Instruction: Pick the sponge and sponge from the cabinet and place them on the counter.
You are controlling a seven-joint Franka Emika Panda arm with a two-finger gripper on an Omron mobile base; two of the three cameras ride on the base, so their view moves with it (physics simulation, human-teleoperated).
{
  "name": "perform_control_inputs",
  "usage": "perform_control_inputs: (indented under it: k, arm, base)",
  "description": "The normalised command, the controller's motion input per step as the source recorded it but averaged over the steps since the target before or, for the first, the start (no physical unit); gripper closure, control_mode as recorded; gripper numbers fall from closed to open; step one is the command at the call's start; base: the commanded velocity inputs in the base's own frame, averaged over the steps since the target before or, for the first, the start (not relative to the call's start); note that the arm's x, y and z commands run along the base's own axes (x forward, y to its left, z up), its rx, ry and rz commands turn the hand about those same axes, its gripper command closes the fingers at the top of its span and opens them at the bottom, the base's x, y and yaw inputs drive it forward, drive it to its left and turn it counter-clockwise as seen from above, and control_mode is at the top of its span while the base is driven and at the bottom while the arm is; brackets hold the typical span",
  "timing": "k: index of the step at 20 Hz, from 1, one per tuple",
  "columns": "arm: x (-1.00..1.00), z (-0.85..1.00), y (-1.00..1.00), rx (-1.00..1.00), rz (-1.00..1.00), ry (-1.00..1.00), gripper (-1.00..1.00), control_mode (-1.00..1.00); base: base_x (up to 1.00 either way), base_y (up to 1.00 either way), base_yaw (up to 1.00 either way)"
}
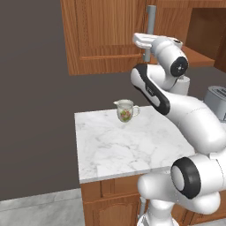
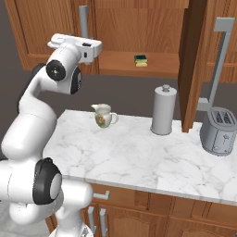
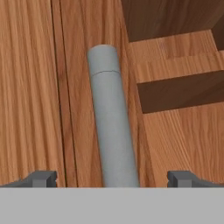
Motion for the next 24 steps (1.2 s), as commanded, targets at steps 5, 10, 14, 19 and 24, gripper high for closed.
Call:
perform_control_inputs:
  k: [5, 10, 14, 19, 24]
  arm:
    - [0.38, -0.06, 0.00, 0.00, 0.00, 0.00, -1.00, -1.00]
    - [0.38, -0.06, 0.00, 0.00, 0.00, 0.00, -1.00, -1.00]
    - [0.41, -0.07, 0.00, 0.00, 0.00, 0.01, -1.00, -1.00]
    - [0.42, -0.09, 0.00, 0.00, 0.00, 0.03, -1.00, -1.00]
    - [0.41, -0.17, 0.00, 0.00, 0.00, 0.07, 1.00, -1.00]
  base:
    - [0.00, 0.00, 0.00]
    - [0.00, 0.00, 0.00]
    - [0.00, 0.00, 0.00]
    - [0.00, 0.00, 0.00]
    - [0.00, 0.00, 0.00]
